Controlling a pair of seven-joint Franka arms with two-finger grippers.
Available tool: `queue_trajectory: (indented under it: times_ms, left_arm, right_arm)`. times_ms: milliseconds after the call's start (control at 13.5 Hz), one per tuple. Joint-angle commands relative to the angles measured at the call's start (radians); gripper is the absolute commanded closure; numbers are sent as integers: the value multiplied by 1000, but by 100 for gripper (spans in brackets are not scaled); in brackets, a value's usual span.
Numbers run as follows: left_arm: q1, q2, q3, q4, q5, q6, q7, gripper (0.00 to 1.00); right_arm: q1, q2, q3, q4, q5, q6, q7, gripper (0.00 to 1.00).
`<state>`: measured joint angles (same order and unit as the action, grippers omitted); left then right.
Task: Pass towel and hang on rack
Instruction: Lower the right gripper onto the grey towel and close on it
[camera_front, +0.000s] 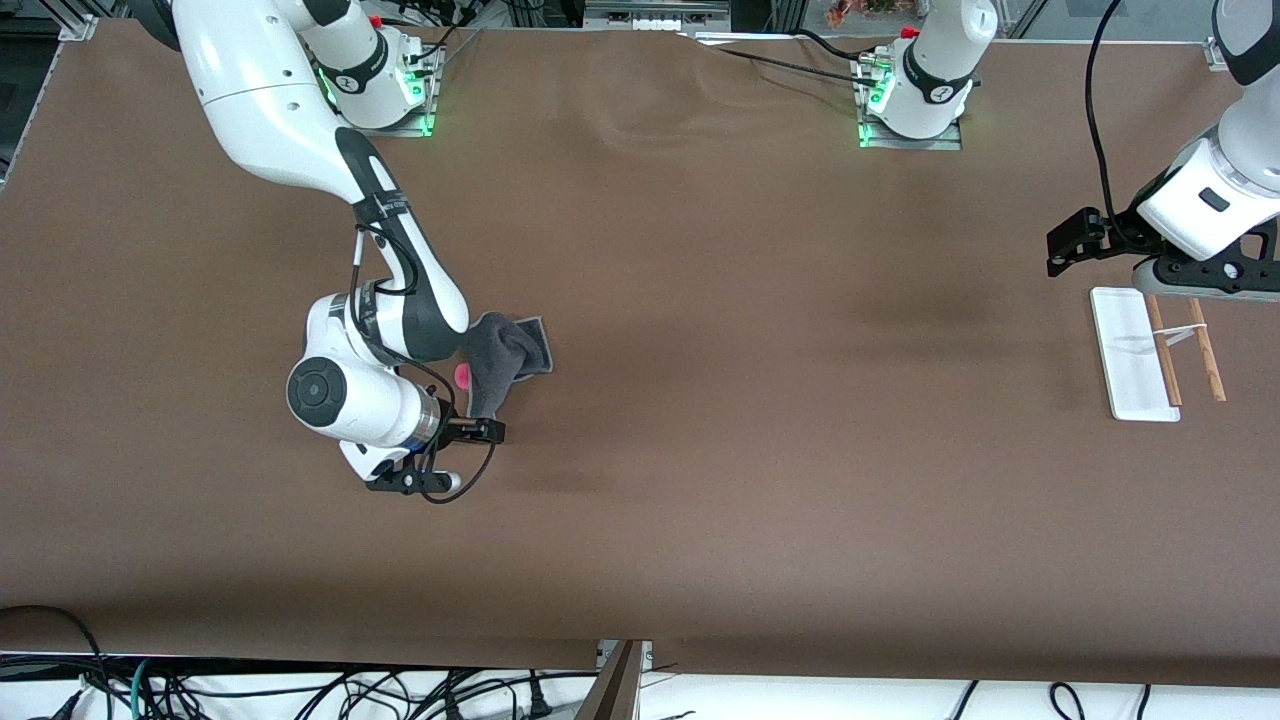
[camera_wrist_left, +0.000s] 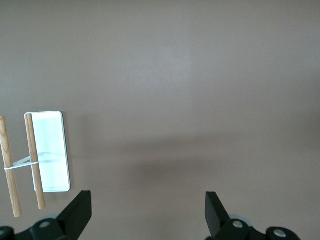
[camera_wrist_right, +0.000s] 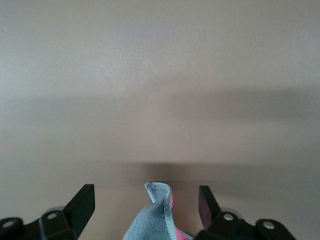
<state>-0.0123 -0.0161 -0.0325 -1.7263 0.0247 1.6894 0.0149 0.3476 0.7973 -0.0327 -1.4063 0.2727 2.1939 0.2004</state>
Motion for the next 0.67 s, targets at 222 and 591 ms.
queue_trajectory:
  times_ms: [222,591]
  left_arm:
    - [9,-10,-10,1,15,-4,-9,0]
    - [9,-10,-10,1,17,0,-9,0]
  right_arm:
    - [2,10,13,-25,46,20,11,10]
    - [2,8,17,-62,48,20,8,43]
